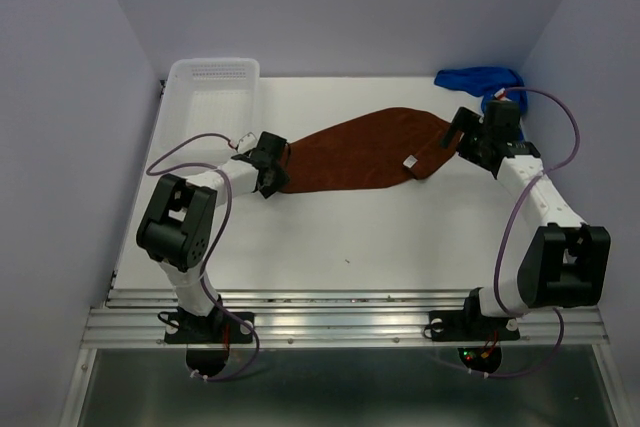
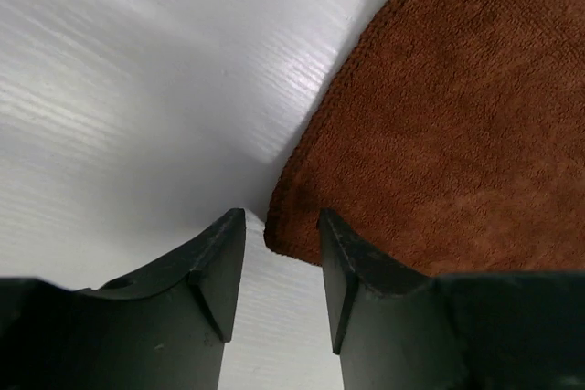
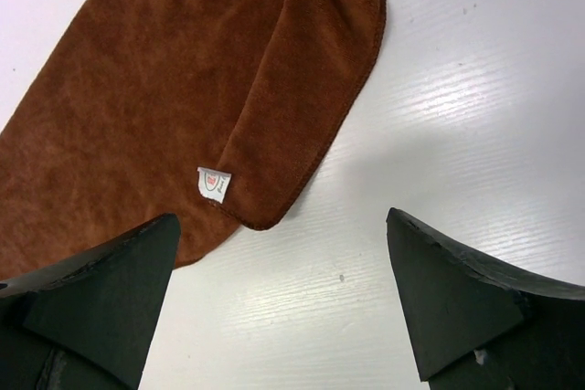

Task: Roll the towels
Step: Move the towel to the center of the board, then flatten the towel

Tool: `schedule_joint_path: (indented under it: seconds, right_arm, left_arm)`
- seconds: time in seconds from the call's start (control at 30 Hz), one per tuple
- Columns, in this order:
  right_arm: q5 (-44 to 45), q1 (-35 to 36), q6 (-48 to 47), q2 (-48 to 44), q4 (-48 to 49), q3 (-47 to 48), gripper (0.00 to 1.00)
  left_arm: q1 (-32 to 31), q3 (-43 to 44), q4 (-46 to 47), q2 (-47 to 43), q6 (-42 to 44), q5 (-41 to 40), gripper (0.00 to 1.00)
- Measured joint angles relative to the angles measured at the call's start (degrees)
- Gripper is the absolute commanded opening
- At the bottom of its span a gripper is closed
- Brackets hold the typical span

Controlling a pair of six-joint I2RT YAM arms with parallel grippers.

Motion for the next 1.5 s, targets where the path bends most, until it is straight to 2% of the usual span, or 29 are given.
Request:
schedule_joint_path:
  seconds: [0.07,0.13,0.2,0.23,0.5,0.7,0.77,1.0,1.2,1.37,1.47,1.5]
  right_arm:
    - [0.35,0.00,-0.02,-0.42,-0.04,-0.44,1.00]
    - [0.72,0.00,-0.02,-0.94,-0.42,-0.57,1.00]
    - [1.03,0.00,-0.04,-1.44,-0.50,-0.63,1.00]
    - [1.33,0.00,-0.07,-1.88,-0.55,-0.85,1.00]
    - [2.49,2.86,-3.82,-2.51,-3.69,-1.31,1.00]
    - [3.43,16.11,-16.68,1.31,-5.53,-1.07,1.00]
    - [3.54,18.58,-20.26,3.39,-6.23,-0.87,1.00]
    - [6.71,20.33,-27.74,8.81,-7.56,-0.85,0.99]
    - [9.38,23.08,-29.88,11.43,-6.49,-0.74,0.96]
    - [10.73,23.21,-30.49,13.77,-5.60,0.81,0.88]
    - [11.21,23.21,-30.51,15.52,-4.70,1.60,0.78]
    - [11.23,23.21,-30.60,15.87,-4.59,1.70,0.77]
  left_arm:
    - [-0.09,0.42,0.70,0.74,-0.11,-0.07,0.39]
    - [-0.13,0.76,0.96,1.22,-0.17,-0.26,0.31]
    - [-0.17,1.07,1.14,1.62,-0.33,-0.39,0.06]
    - [-0.20,1.25,1.22,1.95,-0.31,-0.42,0.00]
    - [-0.24,1.77,0.50,2.25,-1.31,-1.18,0.00]
    - [-0.24,3.63,-4.57,2.25,-2.08,-4.98,0.00]
    - [-0.15,4.55,-6.08,2.25,-2.10,-6.12,0.00]
    - [0.92,6.08,-7.91,2.25,-1.64,-7.78,0.00]
    - [1.31,6.51,-8.72,2.25,-0.61,-8.15,0.00]
    - [1.31,6.84,-8.72,2.25,0.31,-8.22,0.00]
    - [1.31,6.84,-8.74,2.25,0.48,-8.22,0.00]
    - [1.31,6.84,-8.74,2.25,0.52,-8.22,0.00]
